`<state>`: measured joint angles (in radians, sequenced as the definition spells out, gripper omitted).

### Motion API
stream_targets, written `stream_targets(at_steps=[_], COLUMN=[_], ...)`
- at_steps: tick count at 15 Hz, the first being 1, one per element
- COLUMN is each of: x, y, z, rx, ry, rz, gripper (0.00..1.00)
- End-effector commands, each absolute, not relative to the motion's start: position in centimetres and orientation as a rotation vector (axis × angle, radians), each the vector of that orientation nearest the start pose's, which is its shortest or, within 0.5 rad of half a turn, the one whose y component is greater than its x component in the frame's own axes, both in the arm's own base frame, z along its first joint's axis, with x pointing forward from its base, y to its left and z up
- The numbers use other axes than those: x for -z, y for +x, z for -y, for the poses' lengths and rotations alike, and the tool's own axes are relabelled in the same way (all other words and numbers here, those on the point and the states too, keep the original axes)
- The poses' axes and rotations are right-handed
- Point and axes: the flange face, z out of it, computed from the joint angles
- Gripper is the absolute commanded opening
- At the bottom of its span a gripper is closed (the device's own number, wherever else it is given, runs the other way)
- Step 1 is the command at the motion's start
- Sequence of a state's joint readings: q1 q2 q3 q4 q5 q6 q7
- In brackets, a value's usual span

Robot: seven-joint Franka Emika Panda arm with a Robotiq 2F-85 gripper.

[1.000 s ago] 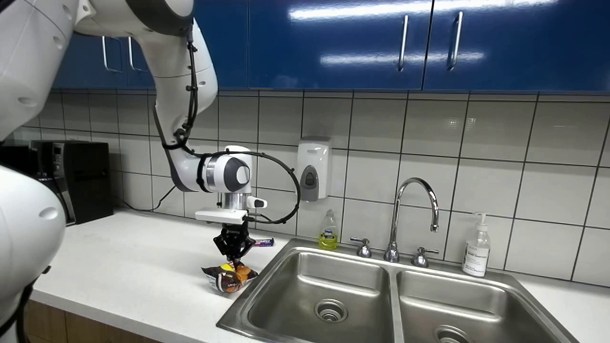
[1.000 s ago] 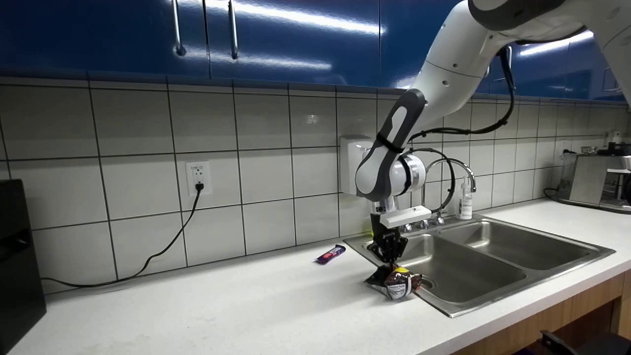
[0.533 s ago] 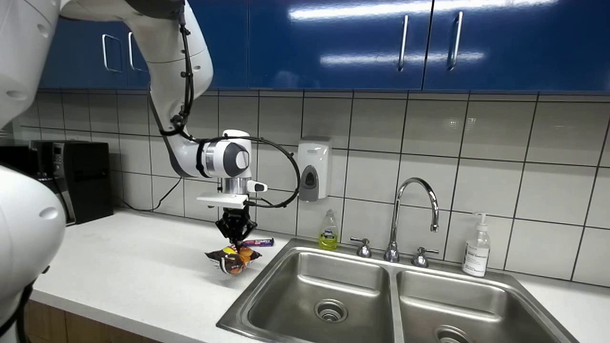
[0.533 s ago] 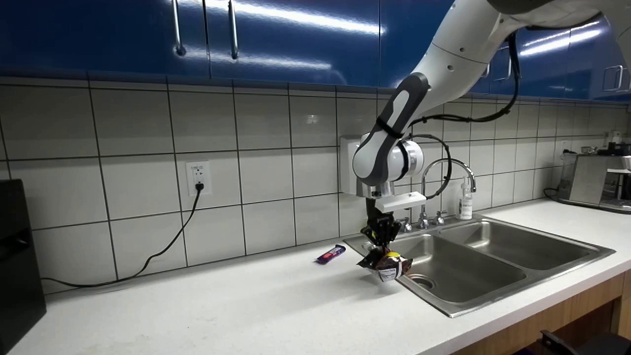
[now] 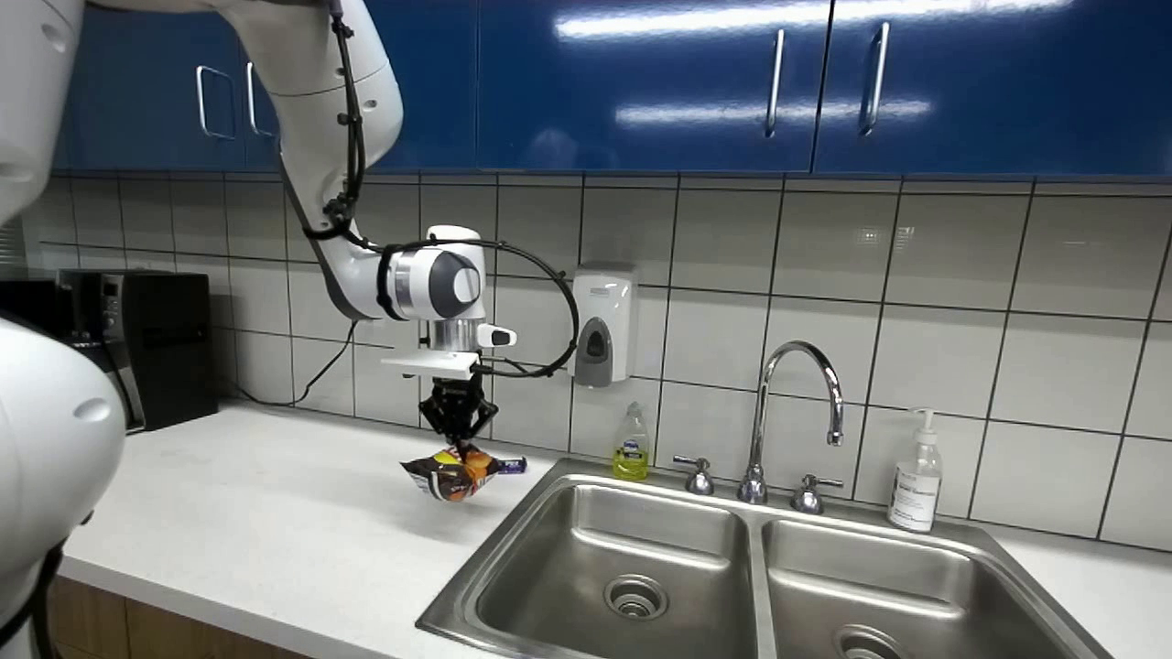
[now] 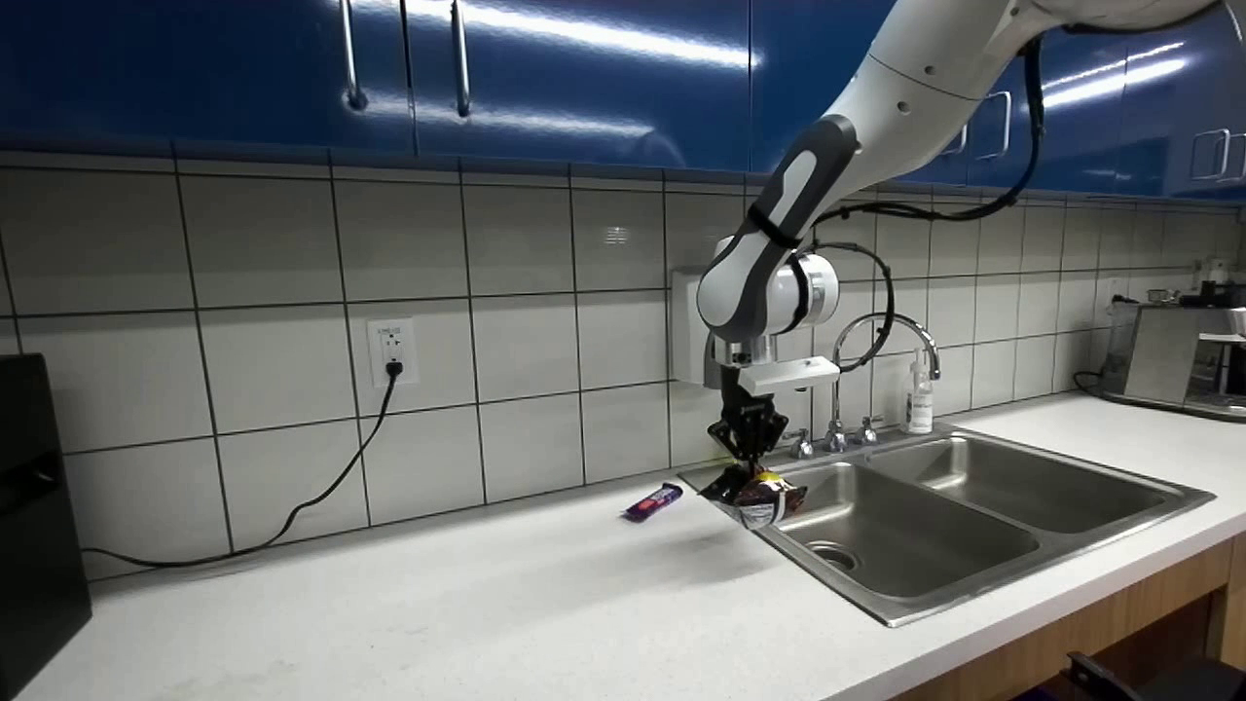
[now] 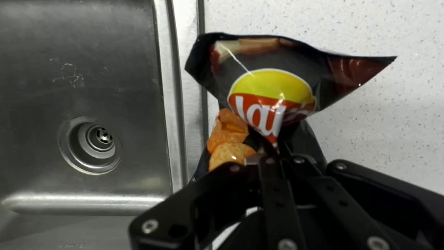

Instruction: Place the bag of chips in the sink.

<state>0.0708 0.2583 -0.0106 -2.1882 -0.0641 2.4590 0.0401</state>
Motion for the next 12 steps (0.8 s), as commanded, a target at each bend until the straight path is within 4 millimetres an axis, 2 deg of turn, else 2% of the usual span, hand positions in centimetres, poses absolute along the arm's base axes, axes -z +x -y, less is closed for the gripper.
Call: stream_targets(at_steps=[1,12], x=[-28.4,-29.9], y=[55.7,54.6], z=[-1.0,11.0], rx=[0.057,0.134], ry=[-3.171,-3.128], rz=[0.014,-0.401], gripper=[0.0,0.0])
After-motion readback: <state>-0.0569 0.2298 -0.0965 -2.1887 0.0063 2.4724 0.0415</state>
